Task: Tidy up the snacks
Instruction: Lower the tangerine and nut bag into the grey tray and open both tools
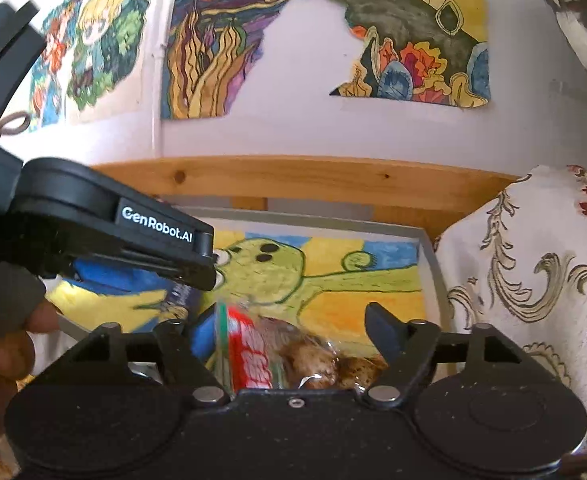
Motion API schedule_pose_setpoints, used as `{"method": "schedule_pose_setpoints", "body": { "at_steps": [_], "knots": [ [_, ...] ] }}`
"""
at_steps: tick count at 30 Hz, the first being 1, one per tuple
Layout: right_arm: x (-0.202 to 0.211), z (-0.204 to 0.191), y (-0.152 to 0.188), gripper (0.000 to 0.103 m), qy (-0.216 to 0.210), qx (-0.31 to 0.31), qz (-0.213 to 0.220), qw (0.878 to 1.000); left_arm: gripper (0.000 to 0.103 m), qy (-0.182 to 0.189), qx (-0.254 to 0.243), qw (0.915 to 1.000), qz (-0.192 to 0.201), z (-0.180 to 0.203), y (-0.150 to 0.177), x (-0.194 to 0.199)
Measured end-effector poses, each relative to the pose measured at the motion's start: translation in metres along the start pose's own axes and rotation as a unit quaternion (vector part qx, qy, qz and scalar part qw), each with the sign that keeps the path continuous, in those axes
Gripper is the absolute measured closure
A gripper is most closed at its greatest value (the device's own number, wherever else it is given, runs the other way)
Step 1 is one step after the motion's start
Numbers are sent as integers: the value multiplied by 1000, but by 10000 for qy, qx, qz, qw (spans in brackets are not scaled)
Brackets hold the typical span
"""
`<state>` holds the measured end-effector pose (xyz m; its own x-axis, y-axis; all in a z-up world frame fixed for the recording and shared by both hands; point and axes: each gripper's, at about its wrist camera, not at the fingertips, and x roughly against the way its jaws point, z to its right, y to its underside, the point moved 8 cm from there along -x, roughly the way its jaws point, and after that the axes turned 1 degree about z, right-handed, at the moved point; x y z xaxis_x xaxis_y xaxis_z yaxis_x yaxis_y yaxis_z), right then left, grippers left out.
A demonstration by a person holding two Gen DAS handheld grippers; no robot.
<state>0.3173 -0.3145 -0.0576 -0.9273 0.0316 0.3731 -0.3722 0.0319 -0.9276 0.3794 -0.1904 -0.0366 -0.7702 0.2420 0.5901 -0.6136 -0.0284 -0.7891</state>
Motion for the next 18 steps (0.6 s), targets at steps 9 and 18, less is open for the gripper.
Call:
{"method": "schedule_pose_setpoints", "body": {
  "at_steps": [9,18],
  "knots": [
    [23,-14,-16,5,-270,-153,370,9988,2,-178,240,9991,301,-23,-4,31],
    [60,-23,-20,1,-270,-123,557,9980,1,-417,306,9968,611,-43,2,75]
  ]
}}
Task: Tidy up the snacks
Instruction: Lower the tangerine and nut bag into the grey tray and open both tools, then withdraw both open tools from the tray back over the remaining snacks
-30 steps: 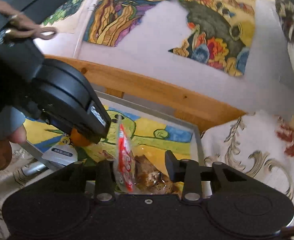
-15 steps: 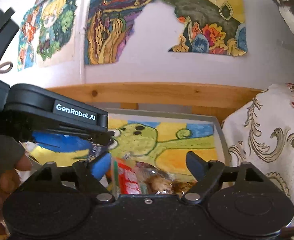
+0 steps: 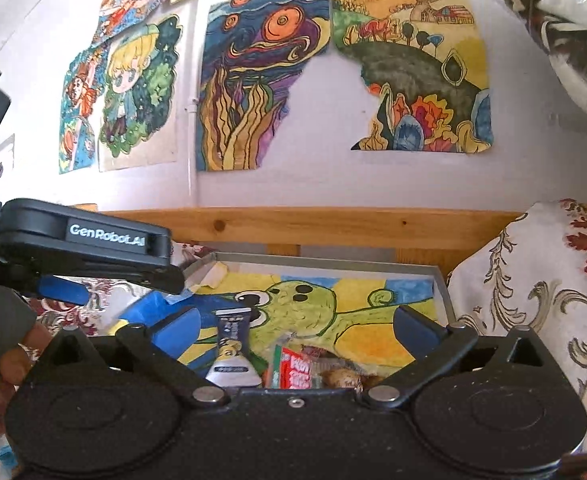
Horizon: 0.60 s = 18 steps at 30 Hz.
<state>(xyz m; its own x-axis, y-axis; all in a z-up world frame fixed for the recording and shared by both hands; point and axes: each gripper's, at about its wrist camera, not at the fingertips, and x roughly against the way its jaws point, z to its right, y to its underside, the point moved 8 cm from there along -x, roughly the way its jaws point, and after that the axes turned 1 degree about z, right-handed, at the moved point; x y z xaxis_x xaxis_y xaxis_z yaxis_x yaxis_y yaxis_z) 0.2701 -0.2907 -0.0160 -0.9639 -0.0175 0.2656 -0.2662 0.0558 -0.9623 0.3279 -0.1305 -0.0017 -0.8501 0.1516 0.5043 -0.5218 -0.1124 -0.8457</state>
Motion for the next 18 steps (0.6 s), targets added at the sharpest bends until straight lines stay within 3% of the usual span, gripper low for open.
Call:
{"method": "schedule_pose_setpoints", "body": {
  "at_steps": [18],
  "knots": [
    [104,-36,-1,1,88,130,219,9996,1,-203,103,9988,424,-65,41,97]
  ]
}}
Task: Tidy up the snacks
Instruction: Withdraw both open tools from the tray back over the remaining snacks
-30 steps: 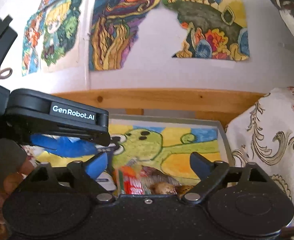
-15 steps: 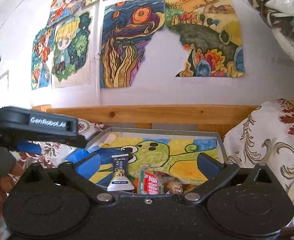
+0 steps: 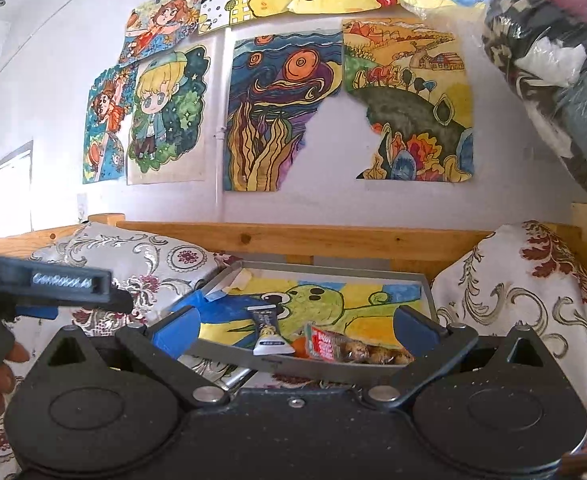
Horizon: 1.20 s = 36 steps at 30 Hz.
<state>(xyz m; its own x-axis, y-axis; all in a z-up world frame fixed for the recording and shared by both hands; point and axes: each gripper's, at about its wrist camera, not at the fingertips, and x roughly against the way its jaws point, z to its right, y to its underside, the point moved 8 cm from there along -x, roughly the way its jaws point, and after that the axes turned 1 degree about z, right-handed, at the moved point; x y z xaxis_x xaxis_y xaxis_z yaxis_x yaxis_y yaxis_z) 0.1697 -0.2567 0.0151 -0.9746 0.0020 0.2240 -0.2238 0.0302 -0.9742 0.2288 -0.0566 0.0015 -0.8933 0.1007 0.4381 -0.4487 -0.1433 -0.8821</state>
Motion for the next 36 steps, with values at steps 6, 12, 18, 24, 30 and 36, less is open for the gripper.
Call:
{"method": "schedule_pose_setpoints", "body": {
  "at_steps": [6,12,18,24,30,36],
  "knots": [
    [22,-13,6,1,30,85,-102,9999,1,-92,-22,9999,60,-24,15,26],
    [46,-26,15,1,100,47,-229,9997,0,-190,25,9998,34,-47,33,47],
    [67,-42,29,1,192,-45,-522,9984,0,-199,-167,9996,-68,-62,52,64],
    [79,-59,44,1,195,56,-854,9961,0,-177,-392,9985,-334,-78,77,79],
    [81,-71,56,1,108,173,-1174,9929,0,-337,-302,9964,-715,-96,102,88],
    [77,-80,67,1,-12,271,-1492,9884,1,-341,-397,9941,-949,-98,110,89]
  ]
}}
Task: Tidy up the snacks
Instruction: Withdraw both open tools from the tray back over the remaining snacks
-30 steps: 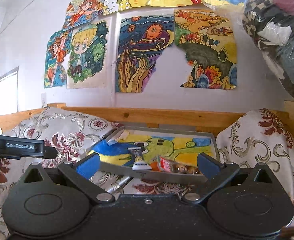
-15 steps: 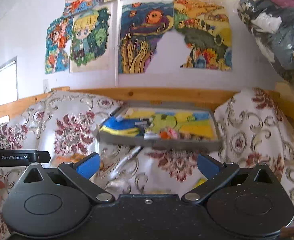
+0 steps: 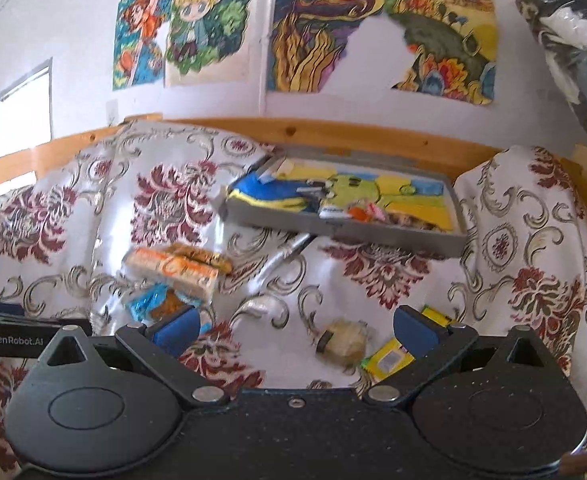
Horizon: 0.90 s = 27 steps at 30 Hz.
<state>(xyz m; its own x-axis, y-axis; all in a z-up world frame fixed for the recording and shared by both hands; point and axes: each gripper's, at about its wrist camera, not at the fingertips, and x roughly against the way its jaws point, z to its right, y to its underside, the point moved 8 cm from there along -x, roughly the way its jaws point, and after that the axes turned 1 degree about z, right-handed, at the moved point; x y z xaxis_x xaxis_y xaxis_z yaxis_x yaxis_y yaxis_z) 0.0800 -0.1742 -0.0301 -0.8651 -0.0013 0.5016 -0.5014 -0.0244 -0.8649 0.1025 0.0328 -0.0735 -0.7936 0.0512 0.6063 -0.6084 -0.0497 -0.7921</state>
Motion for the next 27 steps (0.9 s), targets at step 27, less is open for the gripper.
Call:
{"method": "schedule_pose_setpoints", "body": {
  "at_steps": [27],
  "knots": [
    [-50,-9,-8,1,-400,348,-340,9980,1,514,-588,9968,-193,11,-24,-47]
  ]
}}
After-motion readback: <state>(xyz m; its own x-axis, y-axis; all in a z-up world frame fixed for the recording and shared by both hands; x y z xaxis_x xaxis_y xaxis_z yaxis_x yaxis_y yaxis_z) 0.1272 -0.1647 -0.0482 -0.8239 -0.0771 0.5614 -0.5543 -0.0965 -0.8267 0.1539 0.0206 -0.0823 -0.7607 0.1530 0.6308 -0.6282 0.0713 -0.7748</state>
